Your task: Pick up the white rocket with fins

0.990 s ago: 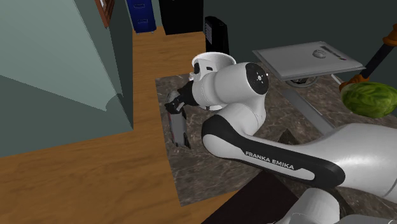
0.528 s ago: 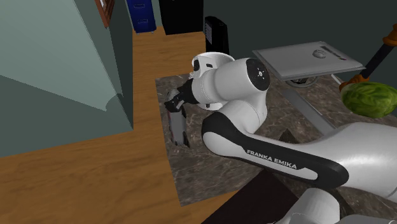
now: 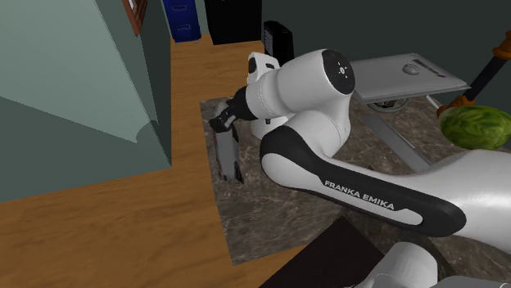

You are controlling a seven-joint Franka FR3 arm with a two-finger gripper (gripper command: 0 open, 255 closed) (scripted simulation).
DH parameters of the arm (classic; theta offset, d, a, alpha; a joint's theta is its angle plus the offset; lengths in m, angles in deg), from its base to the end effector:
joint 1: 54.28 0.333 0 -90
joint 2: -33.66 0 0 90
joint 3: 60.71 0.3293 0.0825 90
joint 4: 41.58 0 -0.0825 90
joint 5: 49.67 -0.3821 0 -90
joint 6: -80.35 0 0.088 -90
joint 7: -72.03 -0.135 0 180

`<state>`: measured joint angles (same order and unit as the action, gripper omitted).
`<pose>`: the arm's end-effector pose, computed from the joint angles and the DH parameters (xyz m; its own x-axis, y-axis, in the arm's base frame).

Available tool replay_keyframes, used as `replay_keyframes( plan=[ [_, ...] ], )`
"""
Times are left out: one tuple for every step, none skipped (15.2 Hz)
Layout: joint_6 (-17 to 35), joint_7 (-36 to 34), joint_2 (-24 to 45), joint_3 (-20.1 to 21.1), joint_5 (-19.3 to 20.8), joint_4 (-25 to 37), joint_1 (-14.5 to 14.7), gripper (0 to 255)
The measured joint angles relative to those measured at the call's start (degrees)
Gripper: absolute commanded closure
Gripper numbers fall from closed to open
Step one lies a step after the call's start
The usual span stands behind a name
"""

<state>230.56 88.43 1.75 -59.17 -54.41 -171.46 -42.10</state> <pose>0.4332 0.1081 0.6716 0.5220 0.3552 0.7755 0.3845 -0.9095 0.1577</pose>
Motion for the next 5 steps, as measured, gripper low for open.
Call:
replay_keyframes(
  plan=[
    [-0.78,-0.11,0.26,0.05,0.07,1.03,-0.06,255],
    [-1.34,-0.14,0.49,0.05,0.11,1.83,-0.08,255],
    [-2.10,0.10,0.56,-0.21,0.07,2.63,-0.06,255],
    [-2.83,-0.05,0.56,-0.12,0.14,3.38,-0.12,255],
    [-3.43,-0.12,0.66,-0.09,0.18,4.08,-0.15,255]
  ],
)
